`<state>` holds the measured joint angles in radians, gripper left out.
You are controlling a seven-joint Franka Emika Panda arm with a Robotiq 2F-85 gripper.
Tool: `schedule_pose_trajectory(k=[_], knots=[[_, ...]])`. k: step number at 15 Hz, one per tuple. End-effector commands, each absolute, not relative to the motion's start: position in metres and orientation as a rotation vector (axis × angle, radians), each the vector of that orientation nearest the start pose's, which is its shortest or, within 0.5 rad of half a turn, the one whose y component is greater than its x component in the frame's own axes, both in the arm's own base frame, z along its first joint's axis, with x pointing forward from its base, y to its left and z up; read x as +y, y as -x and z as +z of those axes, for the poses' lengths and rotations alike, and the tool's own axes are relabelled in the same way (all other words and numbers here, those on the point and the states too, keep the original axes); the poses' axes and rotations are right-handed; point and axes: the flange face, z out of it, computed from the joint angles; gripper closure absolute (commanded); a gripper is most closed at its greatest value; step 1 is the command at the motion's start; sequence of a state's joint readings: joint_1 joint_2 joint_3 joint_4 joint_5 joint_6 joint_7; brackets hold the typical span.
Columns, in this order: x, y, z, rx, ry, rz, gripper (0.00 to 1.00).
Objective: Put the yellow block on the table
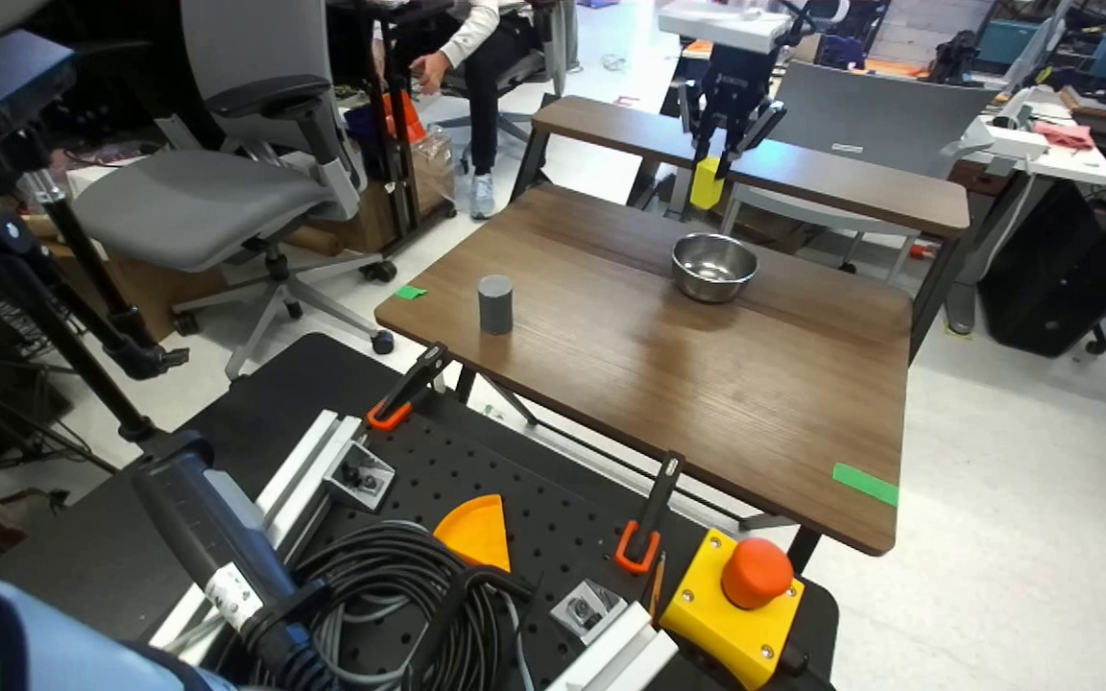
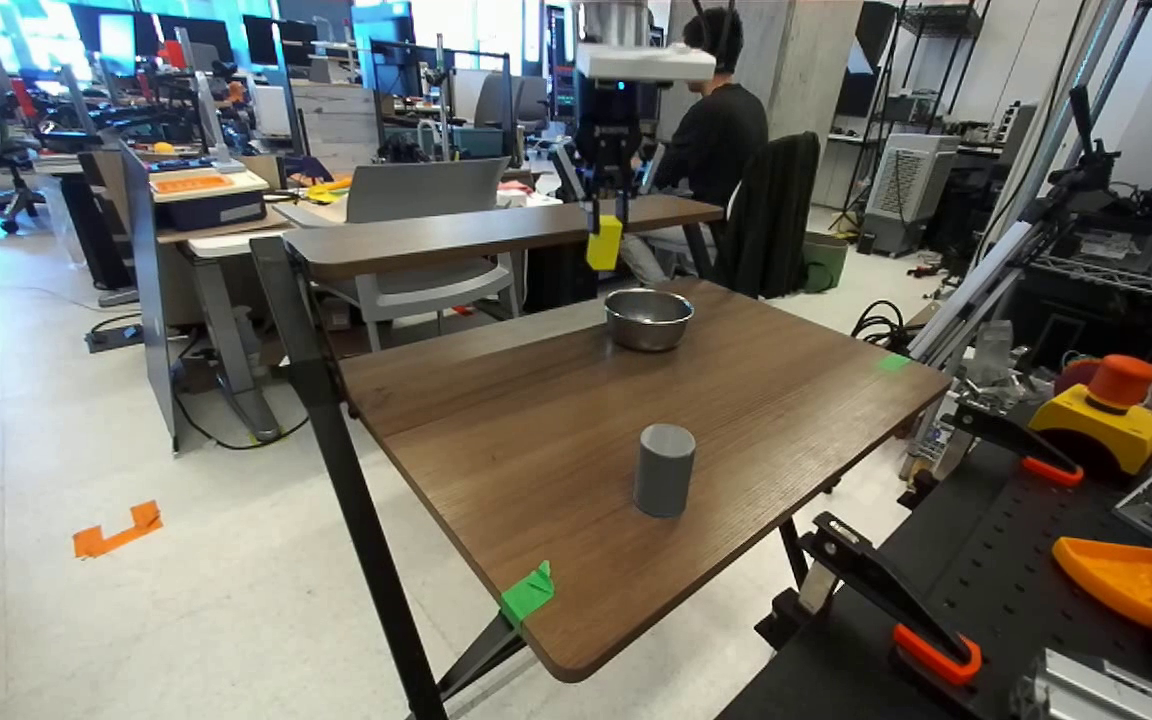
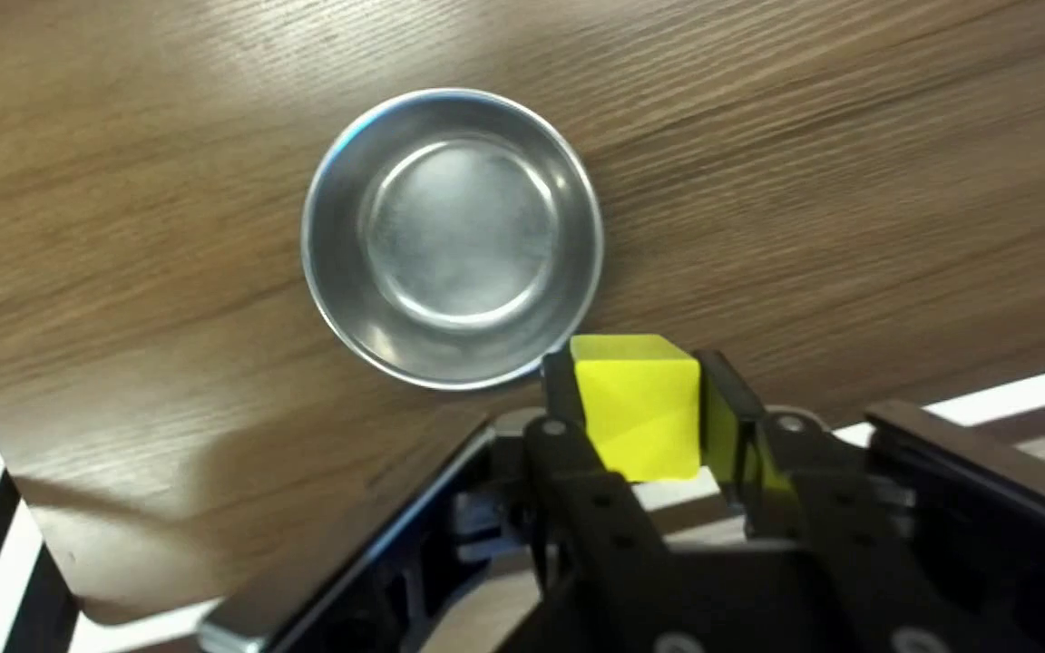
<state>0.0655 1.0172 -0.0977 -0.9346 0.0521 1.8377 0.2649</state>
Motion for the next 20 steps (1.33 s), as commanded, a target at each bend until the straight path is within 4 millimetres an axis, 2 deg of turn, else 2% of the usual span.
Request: schedule_pose_trajectory(k=[1, 2, 4, 7, 10, 14, 17, 19, 20], knots=[[0.063, -0.754, 0.285, 0.118, 3.188, 0.080, 0.90], [0.081, -0.748, 0.288, 0.023, 3.186, 0.074, 0.90], [0.108, -0.730, 0.279, -0.152, 3.162, 0.127, 0.90], [0.131, -0.703, 0.245, -0.356, 3.127, 0.246, 0.90], [0.135, -0.687, 0.203, -0.444, 3.107, 0.353, 0.90], [0.129, -0.672, 0.157, -0.452, 3.095, 0.497, 0.90], [0.126, -0.666, 0.136, -0.441, 3.105, 0.547, 0.90], [0.126, -0.665, 0.133, -0.434, 3.115, 0.551, 0.90], [0.127, -0.665, 0.134, -0.438, 3.114, 0.550, 0.40]])
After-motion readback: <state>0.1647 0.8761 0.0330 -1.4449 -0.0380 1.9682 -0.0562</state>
